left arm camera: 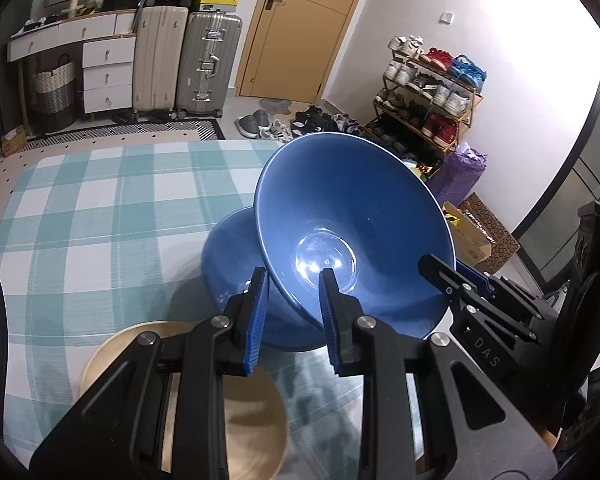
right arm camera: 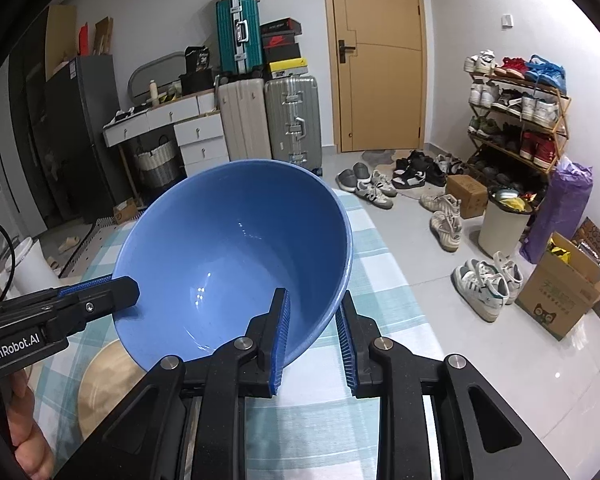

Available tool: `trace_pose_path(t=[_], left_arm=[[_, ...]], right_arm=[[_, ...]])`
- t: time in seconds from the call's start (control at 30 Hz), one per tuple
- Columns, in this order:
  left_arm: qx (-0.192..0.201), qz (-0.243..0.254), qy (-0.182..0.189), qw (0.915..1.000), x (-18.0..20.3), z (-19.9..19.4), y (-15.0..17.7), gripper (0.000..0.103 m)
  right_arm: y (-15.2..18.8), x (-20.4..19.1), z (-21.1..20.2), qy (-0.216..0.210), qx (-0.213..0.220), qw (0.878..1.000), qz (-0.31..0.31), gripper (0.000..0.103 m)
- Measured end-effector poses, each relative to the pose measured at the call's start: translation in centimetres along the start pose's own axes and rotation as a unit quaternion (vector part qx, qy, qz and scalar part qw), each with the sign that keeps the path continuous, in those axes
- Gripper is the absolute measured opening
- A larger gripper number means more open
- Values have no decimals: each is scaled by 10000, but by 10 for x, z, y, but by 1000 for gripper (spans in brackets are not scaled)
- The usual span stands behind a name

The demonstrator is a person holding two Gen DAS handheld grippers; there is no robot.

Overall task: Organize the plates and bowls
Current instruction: 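Lower the blue bowl into the stacked blue bowls with both grippers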

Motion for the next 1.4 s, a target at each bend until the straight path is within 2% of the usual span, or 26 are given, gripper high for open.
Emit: trace_pose_path(t=[0.37,0.63,1.4], left_arm=[[-251,-197,-188,9993,-29,31,8,22],[-346,-223,-307,9987,-36,51,11,22],[-583,117,-878,9944,-50,107,16,22]], right_arm=[[4,-20,36,-87,-346,9992,-158,24],[6,-17,49,-89,-466,9987,-209,24],[15,-25,85,166,-717,9957,-568,25]])
Point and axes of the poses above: each gripper's, at about its wrist camera, not at the fingertips, and z roughly the way its jaws point, x to its right, y to its underside, the point moved 2 cm from there along z, roughly the way its jaws point, and after that the axes turned 2 degrees about y, right-handed, at the moved point
